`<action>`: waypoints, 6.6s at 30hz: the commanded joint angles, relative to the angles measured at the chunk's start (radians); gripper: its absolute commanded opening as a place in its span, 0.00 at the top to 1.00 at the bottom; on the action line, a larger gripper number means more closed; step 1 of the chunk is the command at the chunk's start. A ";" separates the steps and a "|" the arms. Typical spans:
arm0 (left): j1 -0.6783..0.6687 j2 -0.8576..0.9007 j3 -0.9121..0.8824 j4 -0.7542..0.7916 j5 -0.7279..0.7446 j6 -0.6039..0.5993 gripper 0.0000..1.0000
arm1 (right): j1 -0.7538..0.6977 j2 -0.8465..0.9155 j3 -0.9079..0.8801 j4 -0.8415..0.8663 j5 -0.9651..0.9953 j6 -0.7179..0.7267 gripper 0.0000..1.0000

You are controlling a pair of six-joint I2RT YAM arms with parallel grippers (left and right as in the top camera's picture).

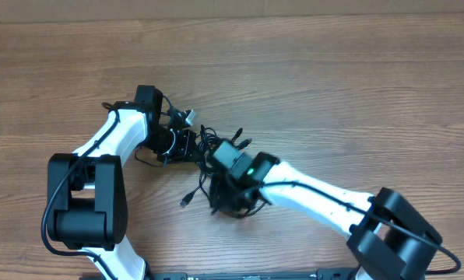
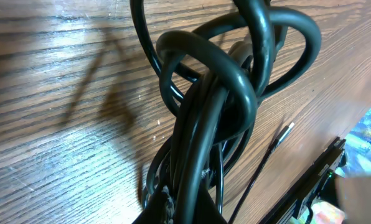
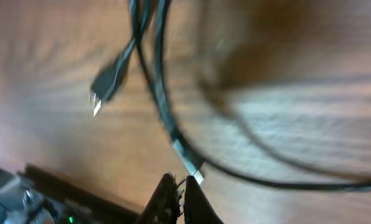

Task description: Untangle cables

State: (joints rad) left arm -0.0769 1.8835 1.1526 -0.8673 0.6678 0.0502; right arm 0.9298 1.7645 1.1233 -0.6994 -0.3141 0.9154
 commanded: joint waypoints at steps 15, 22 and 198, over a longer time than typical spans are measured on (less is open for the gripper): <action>0.001 0.003 0.010 -0.164 0.406 0.560 0.96 | -0.362 -0.021 -0.006 -0.082 -0.127 -0.005 0.96; 0.026 0.003 0.010 -0.180 0.410 0.583 0.96 | -0.537 -0.021 -0.006 -0.100 -0.414 -0.238 0.69; 0.018 0.003 0.010 -0.122 0.345 0.444 0.96 | -0.315 -0.038 0.068 -0.068 -0.183 -0.073 0.96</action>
State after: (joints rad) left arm -0.0509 1.8835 1.1526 -0.9878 0.9733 0.4747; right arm 0.5907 1.7309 1.1973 -0.7910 -0.4904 0.8154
